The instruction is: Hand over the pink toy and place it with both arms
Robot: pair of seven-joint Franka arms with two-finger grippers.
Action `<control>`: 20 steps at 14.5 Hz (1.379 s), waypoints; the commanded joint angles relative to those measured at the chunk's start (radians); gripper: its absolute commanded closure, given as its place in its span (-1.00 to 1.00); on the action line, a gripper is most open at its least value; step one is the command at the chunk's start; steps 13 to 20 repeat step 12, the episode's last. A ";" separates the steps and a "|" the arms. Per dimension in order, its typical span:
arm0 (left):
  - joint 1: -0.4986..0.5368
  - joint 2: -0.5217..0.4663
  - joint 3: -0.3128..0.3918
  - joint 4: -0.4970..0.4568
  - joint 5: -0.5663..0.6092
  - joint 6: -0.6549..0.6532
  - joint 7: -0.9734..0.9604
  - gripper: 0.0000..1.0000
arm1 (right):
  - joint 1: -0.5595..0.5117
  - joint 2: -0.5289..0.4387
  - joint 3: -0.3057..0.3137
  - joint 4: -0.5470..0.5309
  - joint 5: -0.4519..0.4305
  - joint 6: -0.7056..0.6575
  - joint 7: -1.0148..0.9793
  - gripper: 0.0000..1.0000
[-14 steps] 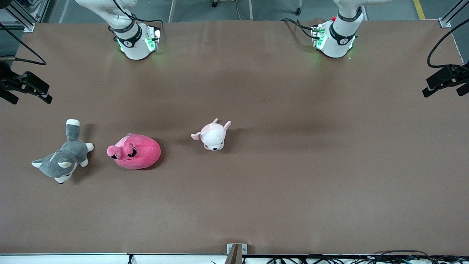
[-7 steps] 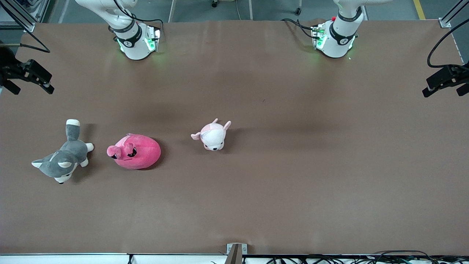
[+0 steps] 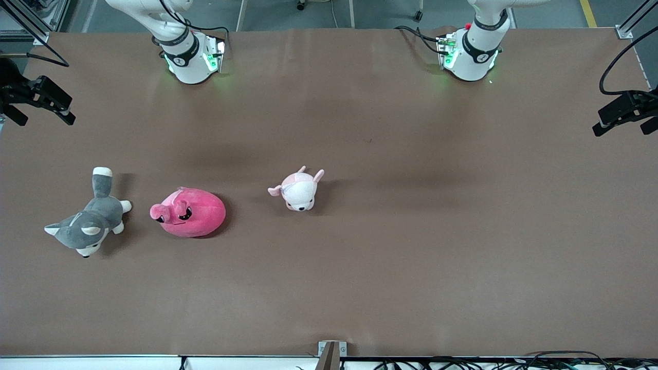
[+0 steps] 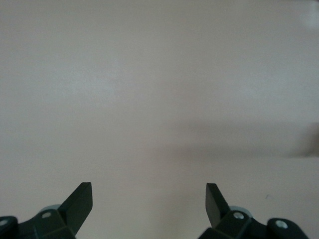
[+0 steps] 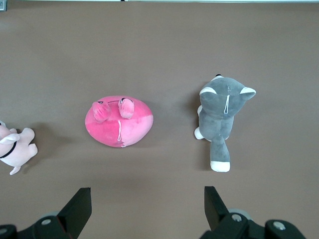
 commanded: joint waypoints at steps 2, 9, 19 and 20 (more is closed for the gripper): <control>-0.005 -0.020 0.002 -0.015 -0.012 0.005 -0.014 -1.00 | 0.006 -0.006 0.002 0.003 -0.003 -0.010 -0.001 -1.00; -0.005 -0.020 0.002 -0.015 -0.012 0.005 -0.024 -1.00 | 0.003 0.003 0.002 0.003 -0.012 -0.012 0.002 -1.00; -0.005 -0.020 0.002 -0.015 -0.012 0.005 -0.024 -1.00 | 0.003 0.003 0.002 0.006 -0.016 -0.075 -0.001 -1.00; -0.005 -0.020 0.002 -0.015 -0.012 0.005 -0.024 -1.00 | 0.003 0.003 0.002 0.006 -0.016 -0.075 -0.001 -1.00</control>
